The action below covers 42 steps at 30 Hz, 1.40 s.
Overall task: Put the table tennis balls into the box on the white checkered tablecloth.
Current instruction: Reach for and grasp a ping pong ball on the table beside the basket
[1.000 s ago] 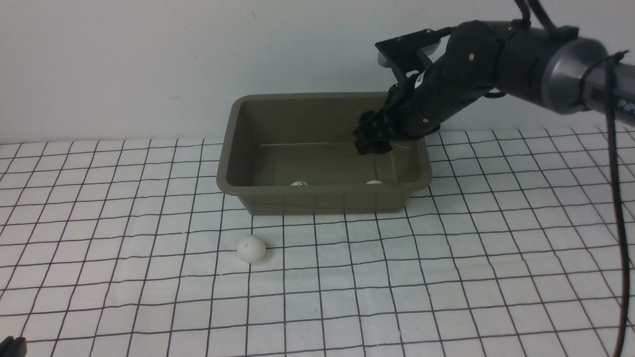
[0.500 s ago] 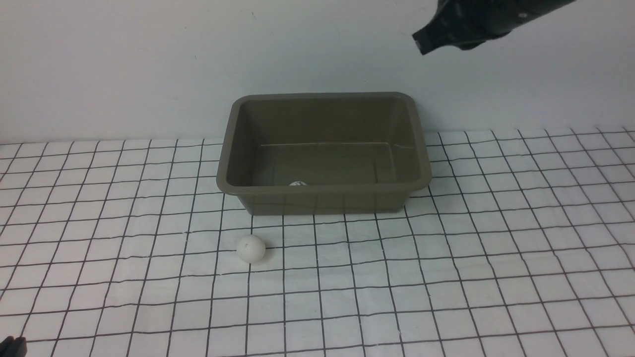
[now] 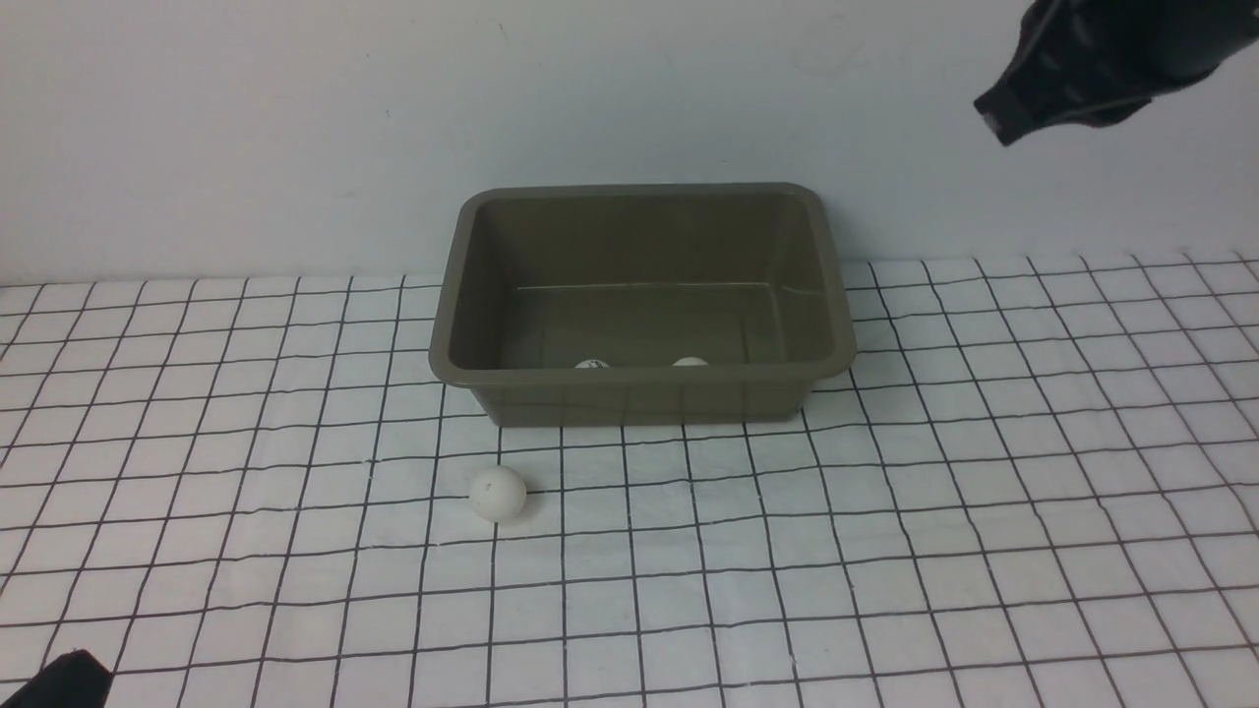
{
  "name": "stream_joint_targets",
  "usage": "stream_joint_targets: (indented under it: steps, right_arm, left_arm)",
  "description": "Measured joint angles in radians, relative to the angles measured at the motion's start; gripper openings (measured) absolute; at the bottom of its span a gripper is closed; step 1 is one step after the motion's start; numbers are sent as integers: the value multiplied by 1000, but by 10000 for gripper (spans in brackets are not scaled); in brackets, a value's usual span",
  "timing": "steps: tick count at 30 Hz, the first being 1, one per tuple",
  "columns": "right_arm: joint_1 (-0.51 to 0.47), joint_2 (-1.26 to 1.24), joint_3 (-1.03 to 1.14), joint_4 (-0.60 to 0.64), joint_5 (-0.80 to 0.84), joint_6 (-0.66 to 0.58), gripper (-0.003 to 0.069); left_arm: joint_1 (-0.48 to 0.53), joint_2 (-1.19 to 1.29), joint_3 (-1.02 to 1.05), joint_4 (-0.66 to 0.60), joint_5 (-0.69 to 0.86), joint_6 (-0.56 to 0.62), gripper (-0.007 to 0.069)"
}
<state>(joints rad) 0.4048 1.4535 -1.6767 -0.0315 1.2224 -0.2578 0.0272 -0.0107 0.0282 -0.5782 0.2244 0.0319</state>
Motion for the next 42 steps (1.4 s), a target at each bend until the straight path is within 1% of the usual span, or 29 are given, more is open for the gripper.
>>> stream_joint_targets:
  steps: [3,6,8,11,12,13,15,16,17,19,21,22,23,24,25,27,28,30,32,34,36,37,38,40,42]
  right_arm:
    - [0,-134,149,-3,-80,4,-16]
    - [0,-234,254,-8,-134,14,-16]
    - [0,-299,353,-11,-159,20,-16]
    - [0,-451,583,-14,-197,29,-16]
    - [0,-451,583,-14,-197,29,-16]
    - [0,-494,680,-14,-199,34,-16]
    - [0,-546,771,-14,-200,53,-16]
    - [0,-599,875,-14,-201,85,-16]
    - [0,-605,885,-14,-201,89,-16]
    - [0,-674,1006,-13,-203,140,-16]
    - [0,-726,1064,-6,-203,174,-16]
    - [0,-765,1106,5,-205,193,-16]
    - [0,-771,1116,7,-205,196,-16]
    - [0,-810,1140,18,-205,205,-16]
    - [0,-831,1153,25,-205,209,-16]
    - [0,-875,1173,31,-205,213,-16]
    - [0,-880,1173,31,-205,213,-16]
    - [0,-940,1179,43,-207,220,-16]
    - [0,-968,1179,46,-208,228,-16]
    - [0,-994,1179,50,-210,238,-16]
    - [0,-1000,1179,51,-210,238,-16]
    - [0,-1000,1179,51,-210,238,-16]
    - [0,-1000,1179,51,-210,238,-16]
    - [0,-1000,1179,53,-210,238,-16]
    - [0,-1000,1179,53,-210,238,-16]
  left_arm:
    - [0,0,0,-75,-32,0,-4]
    - [0,0,0,-127,-58,0,-4]
    - [0,0,0,-144,-73,0,-4]
    - [0,0,0,-171,-120,0,-4]
    - [0,0,0,-172,-123,0,-4]
    - [0,0,0,-176,-134,0,-4]
    - [0,0,0,-179,-147,0,-4]
    - [0,0,-1,-180,-149,0,-4]
    - [0,0,-2,-180,-147,0,-4]
    - [0,0,-29,-166,-88,29,-4]
    - [-1,0,-73,-137,-18,87,-4]
    - [-1,0,-104,-112,44,135,-4]
    - [-1,0,-104,-112,44,135,-4]
    - [-2,24,-152,-107,109,187,-4]
    - [-2,50,-177,-113,132,203,-4]
    - [-2,138,-227,-135,188,222,-4]
    - [-2,147,-232,-135,188,223,-4]
    - [-2,262,-284,-149,250,262,-4]
    - [-2,315,-309,-149,280,294,-4]
    - [-2,440,-366,-149,347,390,-4]
    - [-2,551,-418,-149,400,454,-4]
    - [-2,562,-418,-149,400,454,-4]
    - [-2,643,-464,-149,443,475,-4]
    - [-2,701,-492,-149,472,478,-4]
    - [-2,814,-546,-148,534,478,-4]
